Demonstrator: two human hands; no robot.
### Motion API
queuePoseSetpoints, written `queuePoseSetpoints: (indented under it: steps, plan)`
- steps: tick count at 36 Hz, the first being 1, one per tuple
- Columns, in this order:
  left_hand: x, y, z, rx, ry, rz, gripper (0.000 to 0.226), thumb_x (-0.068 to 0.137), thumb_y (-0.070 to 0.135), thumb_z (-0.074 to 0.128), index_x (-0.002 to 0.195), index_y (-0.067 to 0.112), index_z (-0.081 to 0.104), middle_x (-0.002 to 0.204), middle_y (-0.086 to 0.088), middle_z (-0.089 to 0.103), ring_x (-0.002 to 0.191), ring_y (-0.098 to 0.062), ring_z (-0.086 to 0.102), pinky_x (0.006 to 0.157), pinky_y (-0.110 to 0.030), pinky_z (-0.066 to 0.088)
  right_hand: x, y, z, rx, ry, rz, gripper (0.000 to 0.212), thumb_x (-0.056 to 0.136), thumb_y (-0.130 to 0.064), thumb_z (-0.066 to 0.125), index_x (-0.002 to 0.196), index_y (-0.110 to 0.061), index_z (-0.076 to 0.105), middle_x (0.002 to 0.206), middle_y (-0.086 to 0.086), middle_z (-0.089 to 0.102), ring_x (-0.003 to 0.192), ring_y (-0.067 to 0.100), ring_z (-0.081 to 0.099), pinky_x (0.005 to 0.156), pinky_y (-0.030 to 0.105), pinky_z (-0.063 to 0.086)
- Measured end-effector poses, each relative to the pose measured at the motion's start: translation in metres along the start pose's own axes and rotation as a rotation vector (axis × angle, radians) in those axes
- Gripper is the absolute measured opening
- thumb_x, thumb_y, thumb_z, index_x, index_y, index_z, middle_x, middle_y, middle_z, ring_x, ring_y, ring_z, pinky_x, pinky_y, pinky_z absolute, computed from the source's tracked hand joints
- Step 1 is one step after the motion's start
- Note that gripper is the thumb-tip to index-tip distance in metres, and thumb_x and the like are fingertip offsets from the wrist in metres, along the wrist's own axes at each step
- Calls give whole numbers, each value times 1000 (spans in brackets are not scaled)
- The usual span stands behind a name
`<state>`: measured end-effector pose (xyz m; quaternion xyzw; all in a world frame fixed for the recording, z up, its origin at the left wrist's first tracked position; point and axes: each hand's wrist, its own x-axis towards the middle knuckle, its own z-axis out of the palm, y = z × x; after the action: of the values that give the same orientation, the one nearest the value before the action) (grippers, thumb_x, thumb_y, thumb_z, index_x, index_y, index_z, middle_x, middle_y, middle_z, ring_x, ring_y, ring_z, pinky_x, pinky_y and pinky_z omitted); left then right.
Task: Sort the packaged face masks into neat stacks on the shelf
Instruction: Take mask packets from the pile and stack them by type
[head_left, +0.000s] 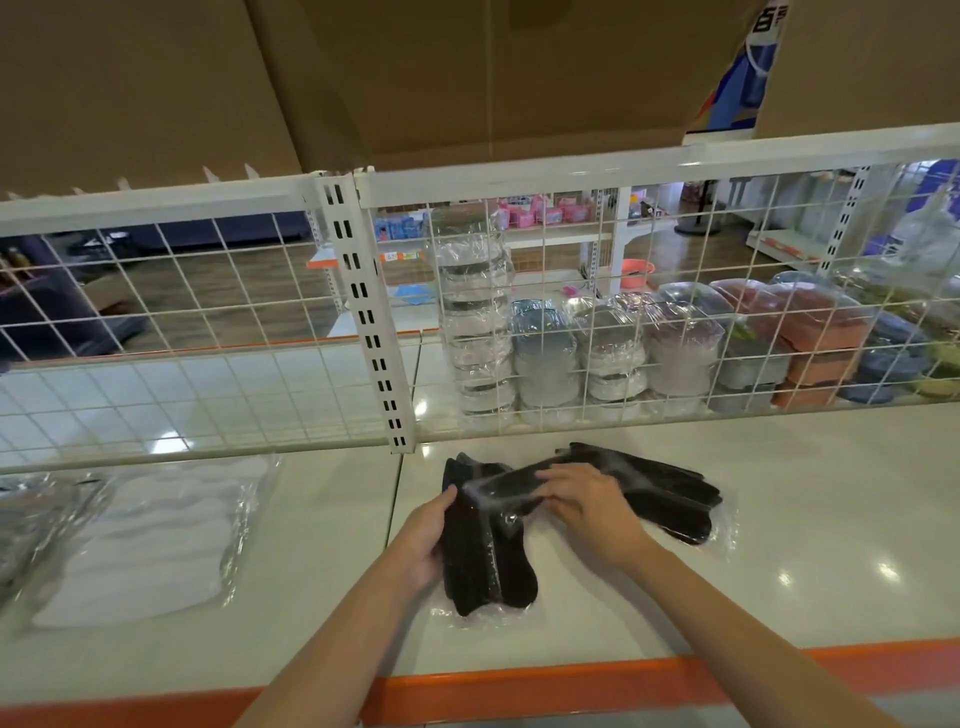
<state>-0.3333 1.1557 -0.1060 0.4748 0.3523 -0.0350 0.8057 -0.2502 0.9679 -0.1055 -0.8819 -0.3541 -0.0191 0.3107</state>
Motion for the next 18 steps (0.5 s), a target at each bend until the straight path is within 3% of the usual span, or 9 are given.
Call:
queuePoseSetpoints:
  steps: [3, 5, 8, 10, 12, 14, 16, 18]
  plan:
    - [-2, 6, 1, -59, -63, -69, 63, 94, 58, 35, 113, 5, 63, 106, -23, 67, 94, -35, 64, 72, -40, 50, -2, -24, -4, 256, -182, -55, 25, 90, -17, 60, 94, -40, 68, 127, -26, 49, 131, 0, 30, 112, 26, 17]
    - [-3, 9, -1, -67, -156, -104, 69, 89, 64, 39, 112, 5, 67, 107, -24, 67, 94, -36, 64, 78, -43, 51, -2, -32, -6, 292, -321, -63, 24, 88, -13, 61, 96, -33, 71, 133, -24, 45, 133, -1, 23, 111, 24, 13]
    - [-3, 8, -2, 39, -158, -6, 43, 83, 28, 67, 116, 1, 64, 104, -23, 69, 92, -36, 67, 83, -45, 53, -2, -30, 0, 250, -343, -33, 35, 87, -7, 58, 111, -30, 68, 146, -15, 33, 134, 0, 17, 112, 23, 11]
    - [-5, 6, -1, 118, -77, 136, 36, 80, 3, 66, 116, -2, 61, 91, -19, 72, 82, -32, 68, 75, -38, 54, -2, -29, 5, 294, -255, 103, 45, 89, -11, 56, 128, -34, 53, 148, -12, 26, 135, 4, 17, 111, 25, 12]
    - [-11, 5, 2, 104, -62, 233, 28, 83, -2, 63, 110, 2, 63, 89, -16, 73, 84, -30, 69, 77, -38, 53, -1, -32, 7, 453, -179, 275, 50, 93, -23, 56, 139, -28, 38, 147, -3, 29, 136, 14, 27, 110, 31, 24]
    - [-16, 8, 5, 109, -75, 342, 25, 84, 1, 63, 108, 6, 64, 96, -13, 73, 92, -28, 68, 82, -38, 52, 1, -37, 7, 773, -184, 389, 47, 92, -23, 58, 135, -16, 40, 132, 3, 45, 122, 18, 47, 97, 24, 42]
    - [-21, 14, 9, 189, -61, 506, 21, 86, 2, 62, 105, 10, 65, 96, -7, 73, 94, -23, 68, 80, -31, 51, 6, -43, 6, 936, -196, 337, 32, 92, -12, 58, 122, -4, 52, 113, 7, 61, 104, 18, 61, 80, 16, 50]
    - [-27, 22, 12, 290, -39, 670, 20, 86, 1, 62, 101, 15, 64, 96, -2, 72, 93, -18, 67, 79, -24, 52, 13, -50, 5, 943, -149, 275, 28, 91, -17, 58, 116, -3, 60, 106, 8, 68, 100, 17, 65, 82, 22, 52]
